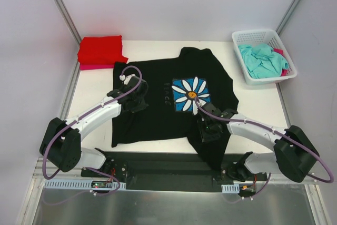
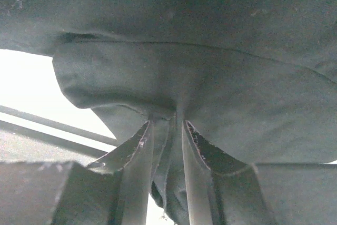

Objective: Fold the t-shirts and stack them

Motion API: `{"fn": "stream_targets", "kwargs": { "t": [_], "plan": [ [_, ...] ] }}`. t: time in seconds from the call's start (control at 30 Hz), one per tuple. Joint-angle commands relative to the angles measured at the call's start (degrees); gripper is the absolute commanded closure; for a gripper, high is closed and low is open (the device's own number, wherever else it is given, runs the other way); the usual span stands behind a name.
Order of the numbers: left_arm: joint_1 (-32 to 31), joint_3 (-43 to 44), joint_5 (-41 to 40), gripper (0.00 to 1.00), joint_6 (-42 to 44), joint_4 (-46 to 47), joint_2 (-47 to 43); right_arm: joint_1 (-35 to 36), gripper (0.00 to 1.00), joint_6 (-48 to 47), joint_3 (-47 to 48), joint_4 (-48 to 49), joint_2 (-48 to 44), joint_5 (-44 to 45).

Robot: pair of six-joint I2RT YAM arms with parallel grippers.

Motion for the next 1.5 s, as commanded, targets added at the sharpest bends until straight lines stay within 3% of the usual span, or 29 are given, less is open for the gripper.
{"fn": "stream_targets", "kwargs": {
  "t": [0.0, 0.17, 0.37, 0.47, 0.83, 1.2, 1.47],
  "plan": [
    [-0.4, 2.0, -1.9, 1.0, 0.0, -1.0, -0.5, -0.6, 0.69, -1.5, 1.6, 2.2, 1.7, 1.0],
    [-0.4, 2.2, -1.8, 1.0, 0.3, -1.0, 0.0, -1.0, 0.71, -2.3, 1.8, 4.1, 4.1, 0.3],
    [-0.4, 2.3, -1.8, 1.0, 0.4, -1.0, -0.3, -1.3, 0.94, -2.5, 2.4, 4.0, 5.2, -0.3],
    [-0.4, 2.2, -1.7, 1.0, 0.2, -1.1, -0.3, -1.3, 0.99, -2.7, 2.5, 2.9, 4.3, -0.4],
    [-0.4, 2.0, -1.1, 1.0, 0.0, -1.1, -0.5, -1.2, 0.99, -3.5, 1.4, -4.1, -3.1, -1.0],
    [-0.6, 2.5, -0.7, 1.0, -0.1, -1.1, 0.1, 0.1, 0.99, -2.2, -0.3, -4.2, -4.9, -2.3],
    [-0.6, 2.5, -0.5, 1.0, -0.1, -1.1, 0.0, 1.1, 0.87, -2.2, 0.2, -3.8, -2.9, -2.9]
  ]
}}
